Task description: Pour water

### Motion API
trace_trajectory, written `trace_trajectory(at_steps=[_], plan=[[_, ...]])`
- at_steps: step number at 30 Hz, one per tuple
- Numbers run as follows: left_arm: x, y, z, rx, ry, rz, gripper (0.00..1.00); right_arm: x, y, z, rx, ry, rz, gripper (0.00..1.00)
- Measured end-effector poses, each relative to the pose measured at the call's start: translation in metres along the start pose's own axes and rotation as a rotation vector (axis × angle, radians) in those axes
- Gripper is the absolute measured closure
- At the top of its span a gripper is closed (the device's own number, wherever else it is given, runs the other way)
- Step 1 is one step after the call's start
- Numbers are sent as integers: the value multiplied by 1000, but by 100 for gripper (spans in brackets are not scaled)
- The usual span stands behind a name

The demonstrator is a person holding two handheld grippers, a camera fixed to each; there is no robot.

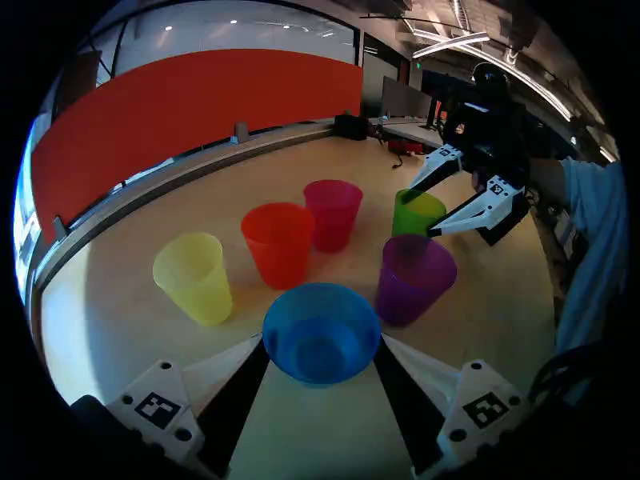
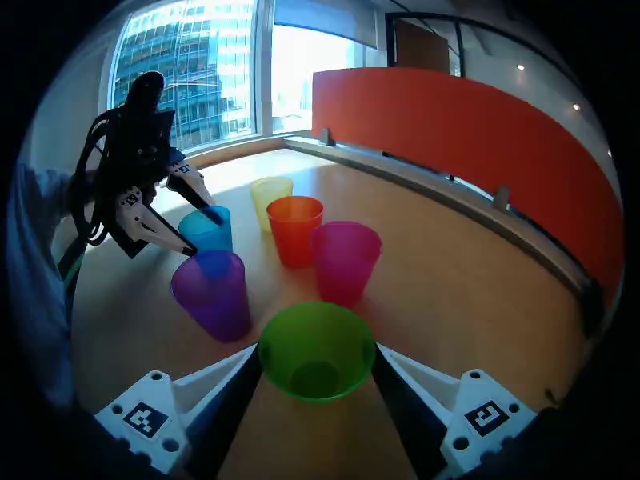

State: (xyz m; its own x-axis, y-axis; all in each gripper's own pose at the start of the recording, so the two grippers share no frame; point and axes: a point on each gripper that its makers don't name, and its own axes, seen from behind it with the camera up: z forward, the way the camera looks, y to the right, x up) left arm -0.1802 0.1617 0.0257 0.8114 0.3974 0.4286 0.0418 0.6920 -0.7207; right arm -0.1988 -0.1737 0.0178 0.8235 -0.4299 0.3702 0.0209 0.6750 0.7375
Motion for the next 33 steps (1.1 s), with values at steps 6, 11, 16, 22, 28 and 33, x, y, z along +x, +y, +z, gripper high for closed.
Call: trace_trajectory(at_steps=[6,11,16,22,28,33], plan=[[1,0,-1,1,6,-2,14,4,-1,-1,-3,13,4,7],[2,-3,-2,5,17,-15,14,11,-1,-6,-5,32,7,7],[9,-5,-7,12,41,-28,14,16,-1,-10,-9,41,3,7],[22,-5,-17,20,76,-28,14,23,-3,-15,-13,55,0,7],[42,-9,-31,46,127,-15,14,33,-4,-22,-18,78,-8,7],[61,-12,-44,66,173,-9,14,45,-4,-29,-27,105,-15,7]])
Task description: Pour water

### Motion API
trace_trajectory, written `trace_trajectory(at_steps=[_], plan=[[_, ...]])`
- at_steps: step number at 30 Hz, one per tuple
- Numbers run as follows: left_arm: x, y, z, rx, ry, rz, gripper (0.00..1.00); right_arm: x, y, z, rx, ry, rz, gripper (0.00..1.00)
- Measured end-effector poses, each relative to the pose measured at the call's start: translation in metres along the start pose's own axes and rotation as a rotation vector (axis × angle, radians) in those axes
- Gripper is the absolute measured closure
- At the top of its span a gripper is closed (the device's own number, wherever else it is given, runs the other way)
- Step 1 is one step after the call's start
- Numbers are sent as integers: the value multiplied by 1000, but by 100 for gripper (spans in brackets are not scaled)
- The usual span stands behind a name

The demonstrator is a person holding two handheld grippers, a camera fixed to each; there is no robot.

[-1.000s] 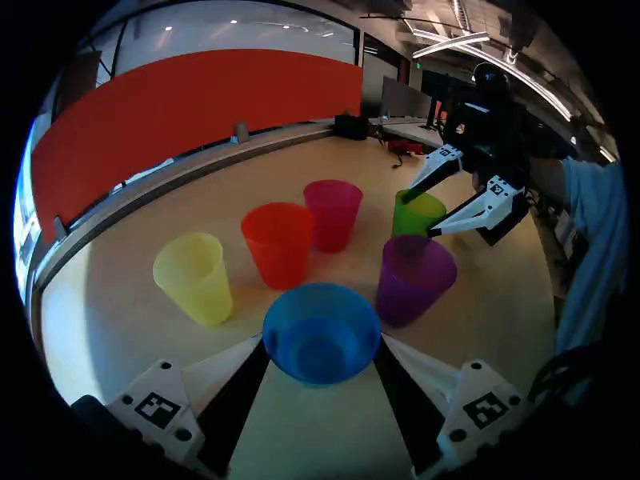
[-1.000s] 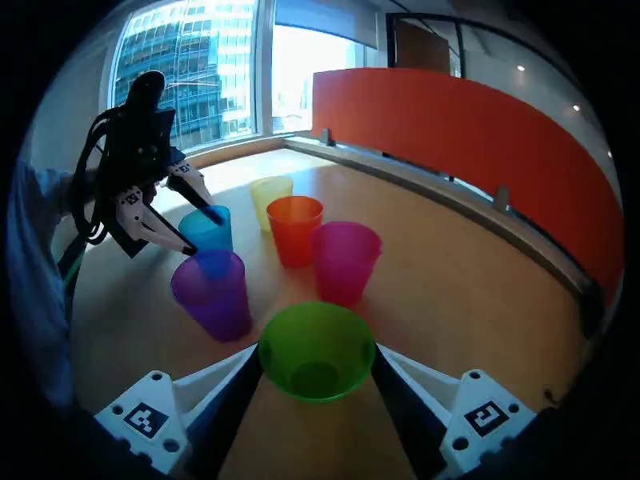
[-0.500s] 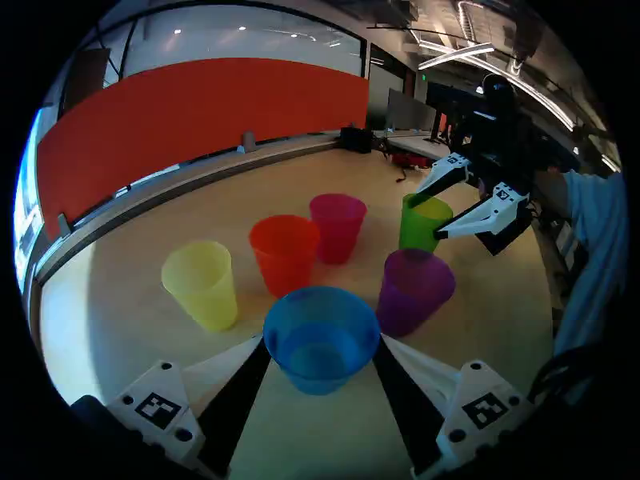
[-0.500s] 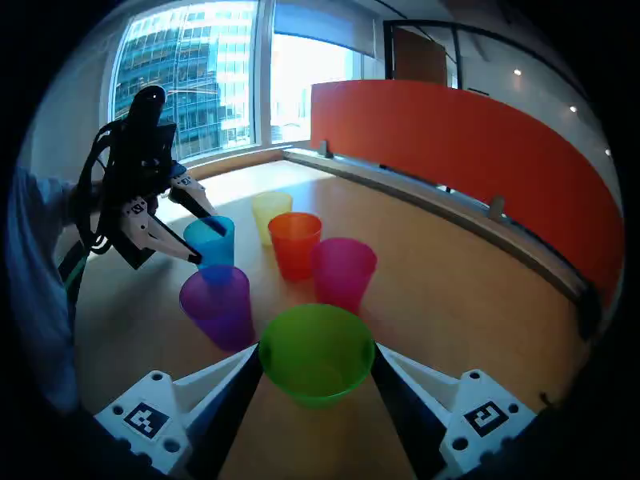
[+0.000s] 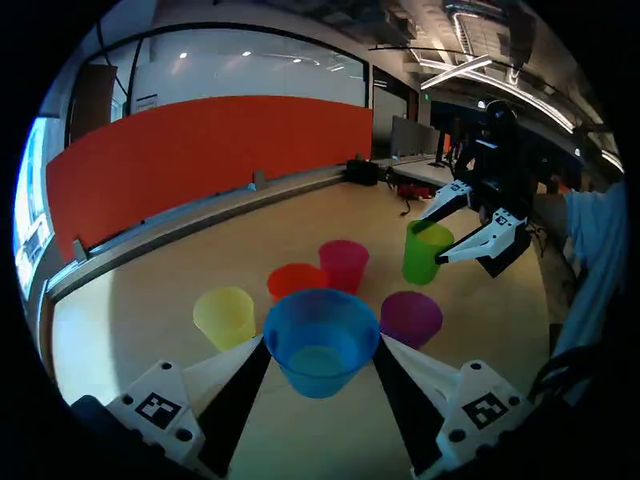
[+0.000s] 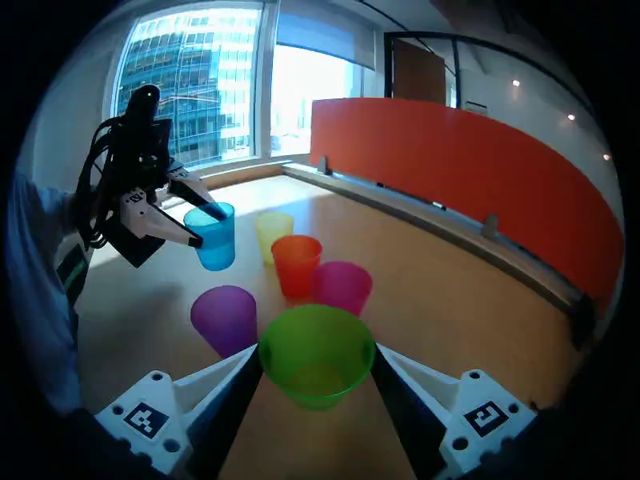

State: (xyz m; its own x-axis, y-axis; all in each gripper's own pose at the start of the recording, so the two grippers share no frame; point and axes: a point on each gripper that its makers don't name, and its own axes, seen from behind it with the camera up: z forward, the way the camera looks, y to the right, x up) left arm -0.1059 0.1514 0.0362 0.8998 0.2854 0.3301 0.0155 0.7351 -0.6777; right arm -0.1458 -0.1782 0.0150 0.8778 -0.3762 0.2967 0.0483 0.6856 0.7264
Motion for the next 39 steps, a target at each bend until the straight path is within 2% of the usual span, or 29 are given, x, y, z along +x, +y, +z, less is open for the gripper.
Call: trace_trajectory(at_steps=[12,30,39], plan=[[40,-7,-23,49,83,32,14,40,0,-20,-22,102,-5,7],[79,0,-46,56,186,44,14,102,-6,-42,-33,257,-24,7],[100,-3,-57,69,236,43,14,128,-9,-48,-37,317,-33,7]])
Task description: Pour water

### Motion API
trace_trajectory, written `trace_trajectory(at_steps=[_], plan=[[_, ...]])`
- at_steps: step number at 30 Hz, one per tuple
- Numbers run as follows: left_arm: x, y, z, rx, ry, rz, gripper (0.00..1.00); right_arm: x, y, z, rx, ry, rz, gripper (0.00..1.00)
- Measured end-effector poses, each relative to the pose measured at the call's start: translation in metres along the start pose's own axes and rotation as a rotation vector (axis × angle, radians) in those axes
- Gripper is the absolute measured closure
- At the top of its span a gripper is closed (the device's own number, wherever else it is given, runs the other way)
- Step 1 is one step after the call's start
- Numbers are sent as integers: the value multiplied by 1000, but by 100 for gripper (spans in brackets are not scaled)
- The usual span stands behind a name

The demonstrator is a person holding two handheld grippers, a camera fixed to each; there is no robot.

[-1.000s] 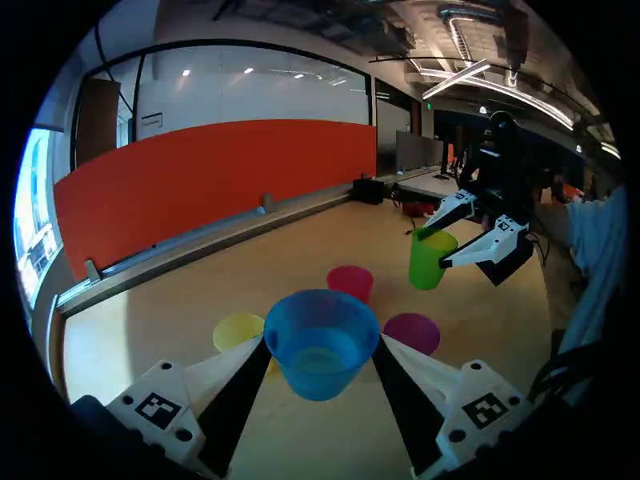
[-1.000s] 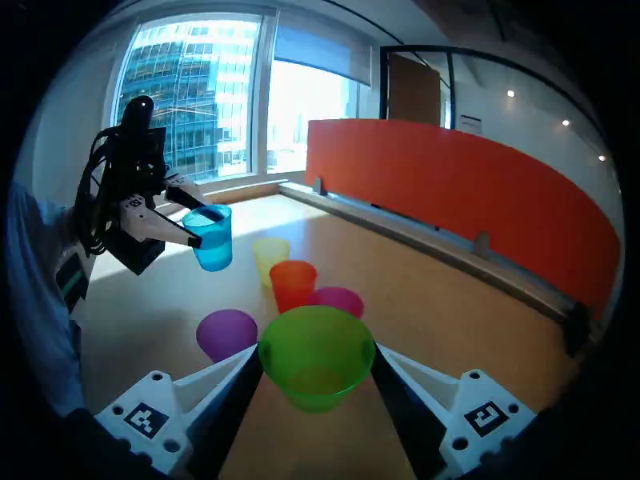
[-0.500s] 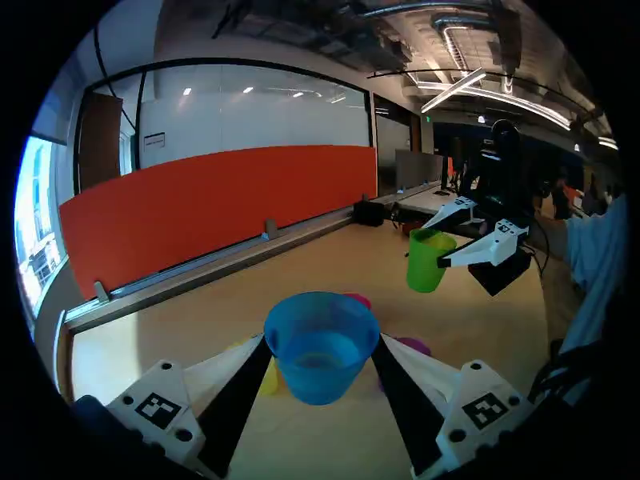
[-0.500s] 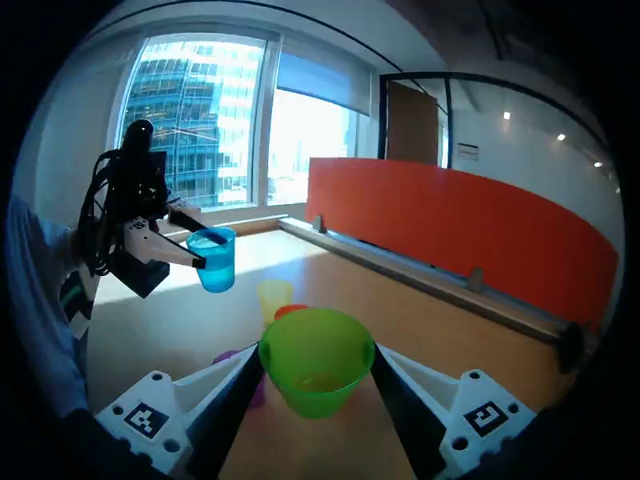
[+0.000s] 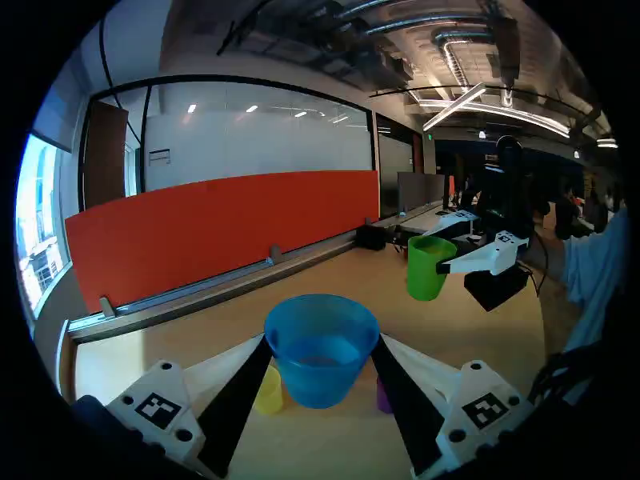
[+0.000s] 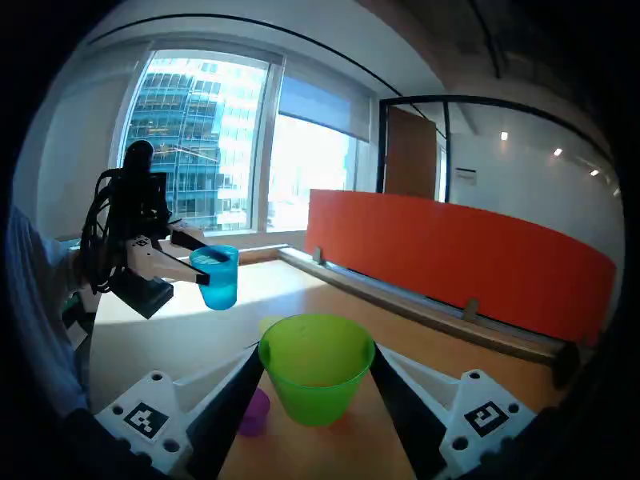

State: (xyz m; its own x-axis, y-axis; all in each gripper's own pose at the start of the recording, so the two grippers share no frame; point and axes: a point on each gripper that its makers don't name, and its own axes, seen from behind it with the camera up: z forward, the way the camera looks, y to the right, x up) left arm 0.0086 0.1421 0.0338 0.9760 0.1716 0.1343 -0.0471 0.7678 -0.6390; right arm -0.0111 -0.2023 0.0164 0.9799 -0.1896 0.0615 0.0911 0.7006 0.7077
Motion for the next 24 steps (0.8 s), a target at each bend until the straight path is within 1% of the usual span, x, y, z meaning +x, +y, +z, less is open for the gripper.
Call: trace_trajectory(at_steps=[7,15,24], plan=[[14,-2,-6,0,32,-9,14,15,-1,2,3,37,-7,6],[20,-2,-8,-1,50,-8,14,32,-3,3,10,78,-4,7],[26,2,-8,-8,65,0,14,36,-7,4,20,82,-9,7]])
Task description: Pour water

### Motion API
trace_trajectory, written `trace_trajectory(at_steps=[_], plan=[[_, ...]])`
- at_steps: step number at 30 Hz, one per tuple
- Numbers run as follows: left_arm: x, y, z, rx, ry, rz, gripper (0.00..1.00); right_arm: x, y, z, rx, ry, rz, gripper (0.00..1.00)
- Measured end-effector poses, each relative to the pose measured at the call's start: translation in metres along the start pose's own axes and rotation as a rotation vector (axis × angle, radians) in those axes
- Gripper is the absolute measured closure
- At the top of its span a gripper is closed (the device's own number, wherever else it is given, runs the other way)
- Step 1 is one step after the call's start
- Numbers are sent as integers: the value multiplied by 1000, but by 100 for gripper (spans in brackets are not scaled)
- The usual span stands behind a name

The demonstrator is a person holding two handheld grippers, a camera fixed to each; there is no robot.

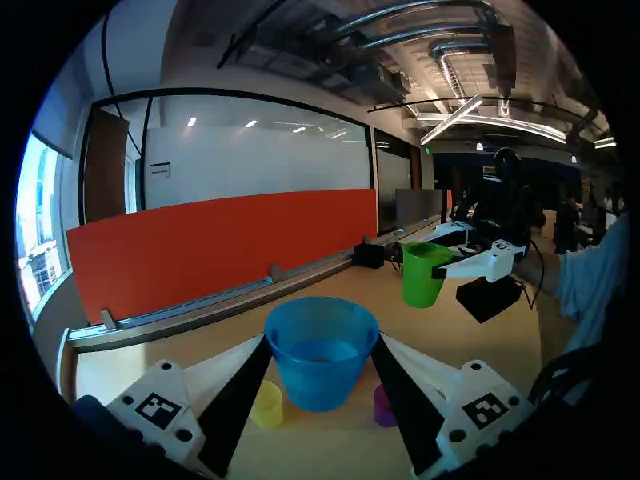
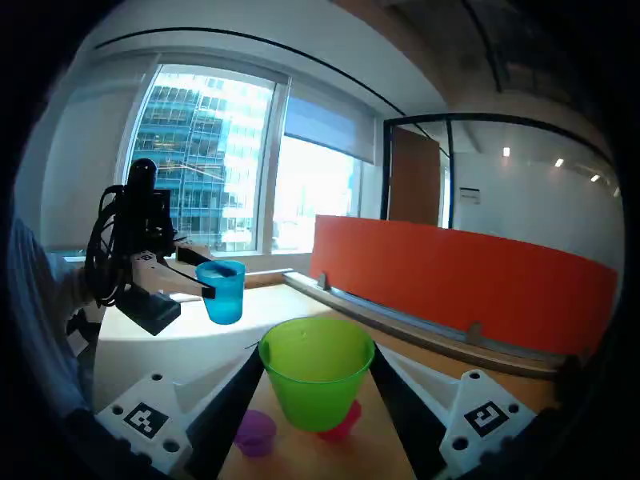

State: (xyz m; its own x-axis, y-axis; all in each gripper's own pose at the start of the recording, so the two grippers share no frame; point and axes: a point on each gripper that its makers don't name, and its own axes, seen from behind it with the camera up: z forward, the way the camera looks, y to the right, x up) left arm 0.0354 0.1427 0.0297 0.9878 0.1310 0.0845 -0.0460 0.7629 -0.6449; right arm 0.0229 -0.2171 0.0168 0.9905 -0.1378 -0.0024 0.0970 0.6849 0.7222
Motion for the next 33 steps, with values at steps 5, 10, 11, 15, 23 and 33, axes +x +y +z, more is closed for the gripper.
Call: trace_trajectory(at_steps=[5,10,11,15,23,33], plan=[[4,0,-1,0,9,8,14,0,-2,1,6,-3,-2,7],[11,-2,-2,7,22,23,14,0,-7,2,21,-1,7,7],[12,-2,-2,8,25,27,14,-1,-7,3,24,-1,9,7],[20,-2,-4,10,37,49,14,-3,-11,5,31,-1,13,7],[38,2,-5,20,59,111,14,-6,-20,9,52,0,18,6],[61,9,-4,41,79,225,14,-7,-35,16,82,7,26,7]])
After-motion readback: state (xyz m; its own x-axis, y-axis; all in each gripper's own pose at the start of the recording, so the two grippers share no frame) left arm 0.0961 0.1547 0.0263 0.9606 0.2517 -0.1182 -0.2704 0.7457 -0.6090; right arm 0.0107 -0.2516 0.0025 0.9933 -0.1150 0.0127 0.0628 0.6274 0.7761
